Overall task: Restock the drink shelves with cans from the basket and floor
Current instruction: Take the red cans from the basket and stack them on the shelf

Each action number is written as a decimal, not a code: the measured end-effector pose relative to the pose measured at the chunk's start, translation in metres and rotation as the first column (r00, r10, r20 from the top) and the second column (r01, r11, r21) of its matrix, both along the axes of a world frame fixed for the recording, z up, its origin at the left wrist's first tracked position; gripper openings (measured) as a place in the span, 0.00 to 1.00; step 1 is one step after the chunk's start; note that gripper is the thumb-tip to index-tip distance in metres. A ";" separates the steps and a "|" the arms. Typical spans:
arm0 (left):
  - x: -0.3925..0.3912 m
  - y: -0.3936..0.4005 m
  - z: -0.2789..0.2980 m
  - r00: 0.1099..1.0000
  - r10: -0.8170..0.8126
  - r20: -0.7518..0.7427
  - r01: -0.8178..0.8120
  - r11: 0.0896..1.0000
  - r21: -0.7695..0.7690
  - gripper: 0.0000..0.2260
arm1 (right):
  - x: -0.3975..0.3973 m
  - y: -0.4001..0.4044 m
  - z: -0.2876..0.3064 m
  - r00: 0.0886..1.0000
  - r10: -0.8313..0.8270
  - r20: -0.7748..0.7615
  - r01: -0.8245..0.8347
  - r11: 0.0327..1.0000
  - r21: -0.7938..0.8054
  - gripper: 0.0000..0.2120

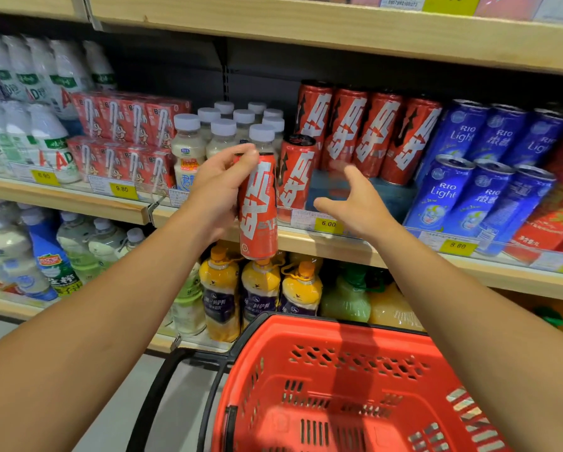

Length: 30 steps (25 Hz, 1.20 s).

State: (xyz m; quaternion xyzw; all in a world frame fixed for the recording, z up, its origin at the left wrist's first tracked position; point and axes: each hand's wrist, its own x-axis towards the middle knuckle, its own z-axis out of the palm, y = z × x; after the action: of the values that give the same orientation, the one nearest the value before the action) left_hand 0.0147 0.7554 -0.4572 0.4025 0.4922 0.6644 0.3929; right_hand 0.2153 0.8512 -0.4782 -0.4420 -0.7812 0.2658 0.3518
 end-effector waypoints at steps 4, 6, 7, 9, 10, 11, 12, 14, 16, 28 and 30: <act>0.018 0.007 0.014 0.982 -0.046 -0.186 0.047 0.999 0.005 0.18 | 0.033 -0.004 -0.025 0.976 -0.041 0.215 0.005 0.986 0.164 0.30; 0.032 0.013 0.026 0.958 -0.078 -0.277 0.085 0.996 0.011 0.19 | 0.046 -0.006 -0.033 0.930 -0.120 0.347 0.030 0.967 0.255 0.30; 0.039 0.018 0.033 0.938 -0.091 -0.335 0.105 0.994 0.025 0.19 | 0.054 -0.008 -0.037 0.892 -0.173 0.417 0.039 0.950 0.311 0.30; 0.055 0.026 0.050 0.869 -0.082 -0.488 0.135 0.988 0.073 0.19 | 0.068 -0.011 -0.051 0.823 -0.267 0.501 0.036 0.905 0.424 0.31; 0.063 0.030 0.059 0.836 -0.071 -0.545 0.146 0.985 0.097 0.18 | 0.074 -0.012 -0.058 0.813 -0.298 0.501 0.034 0.882 0.470 0.31; 0.068 0.036 0.065 0.815 -0.062 -0.577 0.155 0.981 0.113 0.19 | 0.077 -0.012 -0.064 0.815 -0.319 0.484 0.034 0.860 0.509 0.31; 0.072 0.043 0.071 0.802 -0.060 -0.594 0.163 0.979 0.121 0.20 | 0.077 -0.011 -0.069 0.819 -0.334 0.467 0.037 0.843 0.537 0.30; 0.080 0.055 0.080 0.739 -0.049 -0.672 0.172 0.978 0.118 0.23 | 0.076 -0.009 -0.075 0.817 -0.359 0.451 0.053 0.825 0.563 0.30; 0.086 0.069 0.088 0.564 -0.010 -0.826 0.155 0.983 0.094 0.27 | 0.074 -0.007 -0.077 0.815 -0.370 0.446 0.060 0.820 0.569 0.29; 0.086 0.094 0.088 -0.002 -0.178 -0.984 0.011 0.984 -0.178 0.28 | 0.072 -0.008 -0.078 0.813 -0.372 0.447 0.073 0.828 0.556 0.29; 0.082 0.095 0.090 -0.045 -0.191 -0.981 0.001 0.982 -0.191 0.28 | 0.072 -0.008 -0.078 0.814 -0.369 0.449 0.076 0.833 0.548 0.30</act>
State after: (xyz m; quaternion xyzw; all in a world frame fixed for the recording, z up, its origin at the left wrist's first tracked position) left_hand 0.0964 0.8501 -0.3677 0.7631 0.6371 0.1076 -0.0110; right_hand 0.2871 0.8436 -0.5560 -0.4818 -0.8296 -0.1276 0.2516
